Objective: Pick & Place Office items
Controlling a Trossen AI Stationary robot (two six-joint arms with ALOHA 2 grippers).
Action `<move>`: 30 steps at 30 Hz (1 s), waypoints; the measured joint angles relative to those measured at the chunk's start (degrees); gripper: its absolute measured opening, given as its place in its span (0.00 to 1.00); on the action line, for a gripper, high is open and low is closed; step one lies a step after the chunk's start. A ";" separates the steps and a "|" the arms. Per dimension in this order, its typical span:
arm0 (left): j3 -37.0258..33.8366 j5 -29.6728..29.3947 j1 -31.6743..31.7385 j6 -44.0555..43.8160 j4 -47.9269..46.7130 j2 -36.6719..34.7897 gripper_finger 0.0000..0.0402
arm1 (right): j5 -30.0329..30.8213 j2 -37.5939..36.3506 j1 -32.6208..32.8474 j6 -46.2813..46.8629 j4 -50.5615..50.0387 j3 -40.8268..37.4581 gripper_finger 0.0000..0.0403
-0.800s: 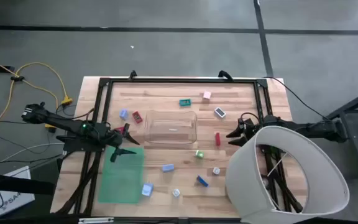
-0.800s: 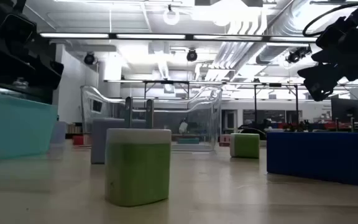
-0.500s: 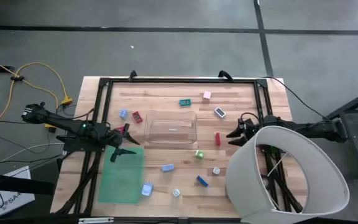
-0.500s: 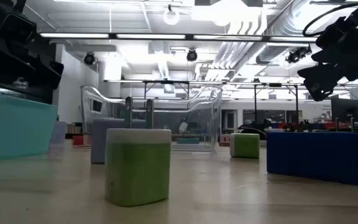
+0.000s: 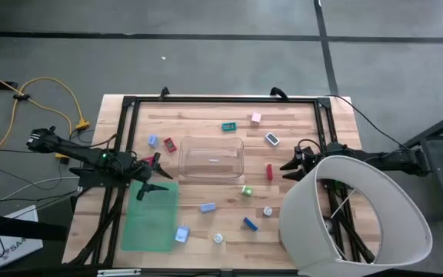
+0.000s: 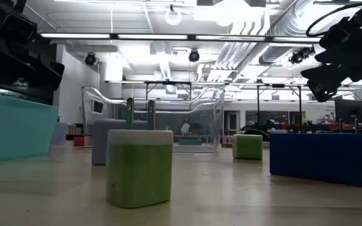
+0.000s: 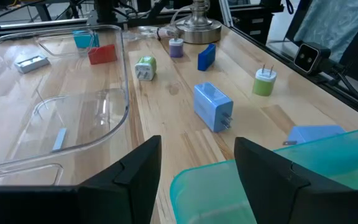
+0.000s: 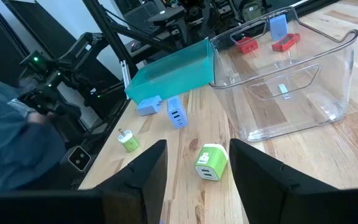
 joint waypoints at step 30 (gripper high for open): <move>1.59 -7.29 0.00 -8.86 1.24 0.01 0.49 | 0.00 0.00 -0.01 0.00 0.02 0.00 0.40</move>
